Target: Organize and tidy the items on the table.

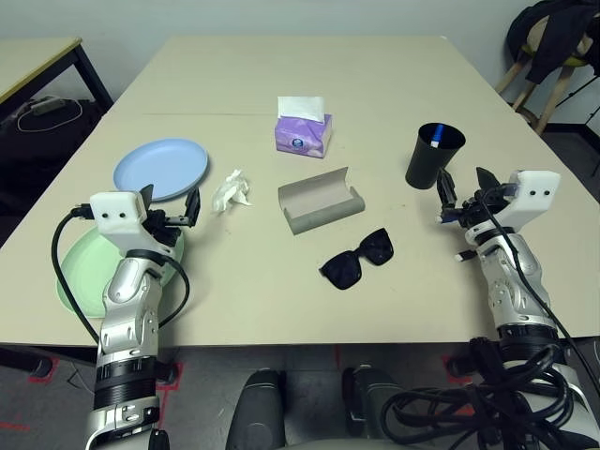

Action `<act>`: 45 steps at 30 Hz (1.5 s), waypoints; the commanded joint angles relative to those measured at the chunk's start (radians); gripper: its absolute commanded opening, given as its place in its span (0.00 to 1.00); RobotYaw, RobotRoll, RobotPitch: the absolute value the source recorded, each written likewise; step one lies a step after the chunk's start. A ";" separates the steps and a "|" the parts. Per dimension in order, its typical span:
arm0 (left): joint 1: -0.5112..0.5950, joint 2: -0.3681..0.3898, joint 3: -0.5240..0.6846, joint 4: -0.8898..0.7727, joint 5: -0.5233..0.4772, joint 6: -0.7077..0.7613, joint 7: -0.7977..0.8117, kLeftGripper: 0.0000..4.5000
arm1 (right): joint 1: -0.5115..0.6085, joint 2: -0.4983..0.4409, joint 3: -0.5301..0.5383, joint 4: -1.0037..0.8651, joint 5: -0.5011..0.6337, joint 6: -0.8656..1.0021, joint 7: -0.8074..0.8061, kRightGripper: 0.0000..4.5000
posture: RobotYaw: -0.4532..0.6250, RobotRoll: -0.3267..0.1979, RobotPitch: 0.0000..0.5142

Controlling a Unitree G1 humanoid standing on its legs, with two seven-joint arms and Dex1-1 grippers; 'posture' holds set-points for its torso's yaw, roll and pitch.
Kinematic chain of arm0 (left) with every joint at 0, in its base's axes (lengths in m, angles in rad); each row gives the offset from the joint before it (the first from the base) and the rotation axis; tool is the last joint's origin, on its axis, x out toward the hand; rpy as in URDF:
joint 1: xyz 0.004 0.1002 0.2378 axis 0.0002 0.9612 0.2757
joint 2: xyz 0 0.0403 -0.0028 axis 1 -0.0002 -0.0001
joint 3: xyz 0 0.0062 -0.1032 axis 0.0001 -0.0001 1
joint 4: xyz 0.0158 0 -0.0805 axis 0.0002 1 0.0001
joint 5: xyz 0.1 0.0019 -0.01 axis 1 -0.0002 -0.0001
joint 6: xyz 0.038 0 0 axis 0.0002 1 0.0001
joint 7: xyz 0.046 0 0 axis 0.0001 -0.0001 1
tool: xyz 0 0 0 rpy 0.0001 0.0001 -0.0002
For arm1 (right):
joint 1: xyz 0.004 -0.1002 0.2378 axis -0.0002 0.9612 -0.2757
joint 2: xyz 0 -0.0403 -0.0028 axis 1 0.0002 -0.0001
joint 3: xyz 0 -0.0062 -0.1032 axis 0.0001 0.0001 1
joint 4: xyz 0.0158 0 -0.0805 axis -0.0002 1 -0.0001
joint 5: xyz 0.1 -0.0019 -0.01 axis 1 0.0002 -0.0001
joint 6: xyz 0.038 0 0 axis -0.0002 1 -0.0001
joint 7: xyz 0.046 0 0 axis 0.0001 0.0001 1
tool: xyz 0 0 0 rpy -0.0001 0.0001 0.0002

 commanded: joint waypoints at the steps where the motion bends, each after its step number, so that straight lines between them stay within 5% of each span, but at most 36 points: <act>1: -0.006 0.008 -0.010 0.023 0.008 -0.006 -0.005 1.00 | -0.003 0.003 0.007 0.023 -0.010 -0.008 -0.007 1.00 | 0.50 0.62 0.10; 19: -0.021 0.011 -0.021 0.039 0.015 -0.013 -0.013 1.00 | -0.026 -0.036 0.007 0.054 0.043 -0.001 0.140 1.00 | 0.49 0.62 0.10; 31: 0.026 0.016 -0.016 -0.011 0.012 0.006 -0.013 1.00 | -0.122 -0.161 0.184 0.159 0.043 -0.033 0.664 1.00 | 0.52 0.62 0.13; 45: 0.088 0.028 0.000 -0.095 0.001 0.055 -0.005 1.00 | -0.232 -0.166 0.302 0.274 0.046 -0.146 1.086 1.00 | 0.56 0.62 0.17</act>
